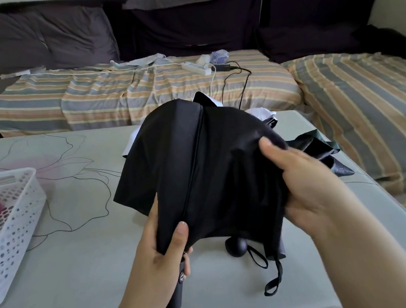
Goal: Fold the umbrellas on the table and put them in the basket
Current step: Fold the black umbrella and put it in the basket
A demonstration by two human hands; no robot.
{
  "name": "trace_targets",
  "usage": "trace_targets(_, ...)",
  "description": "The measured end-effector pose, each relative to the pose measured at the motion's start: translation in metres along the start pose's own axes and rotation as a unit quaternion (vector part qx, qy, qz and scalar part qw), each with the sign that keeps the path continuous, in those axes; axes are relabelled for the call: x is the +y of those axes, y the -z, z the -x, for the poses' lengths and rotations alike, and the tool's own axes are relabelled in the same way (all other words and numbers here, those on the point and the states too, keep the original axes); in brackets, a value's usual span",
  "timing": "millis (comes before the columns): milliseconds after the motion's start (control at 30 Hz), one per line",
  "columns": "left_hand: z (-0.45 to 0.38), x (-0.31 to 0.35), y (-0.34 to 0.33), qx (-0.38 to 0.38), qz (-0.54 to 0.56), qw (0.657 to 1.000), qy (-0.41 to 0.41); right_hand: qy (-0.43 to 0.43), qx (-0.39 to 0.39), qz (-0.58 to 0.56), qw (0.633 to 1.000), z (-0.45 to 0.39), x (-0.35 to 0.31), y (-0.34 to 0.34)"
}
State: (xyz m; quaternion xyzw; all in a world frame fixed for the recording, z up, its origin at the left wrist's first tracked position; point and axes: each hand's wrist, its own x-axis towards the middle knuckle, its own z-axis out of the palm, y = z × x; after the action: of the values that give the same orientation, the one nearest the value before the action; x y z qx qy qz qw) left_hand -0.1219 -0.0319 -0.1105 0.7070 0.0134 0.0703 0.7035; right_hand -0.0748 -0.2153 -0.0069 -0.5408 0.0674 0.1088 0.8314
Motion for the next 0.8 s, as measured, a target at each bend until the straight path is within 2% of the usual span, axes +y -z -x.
trace_targets(167, 0.002, 0.005, 0.0, -0.009, -0.004, 1.0, 0.009, 0.112, 0.023, 0.145, 0.983, 0.006, -0.023, 0.004)
trace_targets(300, 0.005, 0.003, -0.002, -0.009, -0.023, 0.998, 0.052, 0.126, -0.07, -0.047, 0.988, 0.002, -0.034, -0.001)
trace_targets(367, 0.008, -0.005, 0.003, -0.01, -0.009, 0.996, 0.084, 0.118, -0.059, -0.069, 0.989, -0.007, -0.023, 0.002)
trace_targets(467, 0.004, -0.001, 0.001, -0.008, 0.028, 0.994, 0.101, 0.057, -0.022, 0.04, 0.997, -0.013, 0.012, 0.0)
trace_targets(500, 0.003, 0.002, 0.0, 0.003, 0.042, 0.993, 0.11, 0.048, -0.047, 0.102, 0.993, -0.011, 0.02, -0.006)
trace_targets(533, 0.002, 0.006, -0.002, 0.009, 0.06, 0.991, 0.115, 0.039, -0.091, 0.159, 0.982, -0.016, 0.029, -0.021)
trace_targets(600, 0.004, 0.013, -0.005, 0.011, 0.108, 0.986, 0.123, 0.108, -0.196, 0.27, 0.936, -0.004, 0.046, -0.029)
trace_targets(667, 0.006, 0.016, -0.007, 0.004, 0.16, 0.978, 0.134, 0.21, -0.22, 0.351, 0.885, -0.005, 0.067, -0.031)
trace_targets(700, 0.008, 0.019, -0.006, -0.004, 0.19, 0.971, 0.145, 0.231, -0.246, 0.392, 0.856, -0.005, 0.077, -0.036)
trace_targets(733, 0.01, 0.021, -0.006, -0.006, 0.23, 0.961, 0.153, 0.245, -0.218, 0.441, 0.835, -0.007, 0.083, -0.047)
trace_targets(800, 0.015, 0.028, -0.007, -0.016, 0.275, 0.947, 0.166, 0.241, -0.239, 0.468, 0.816, 0.007, 0.086, -0.04)
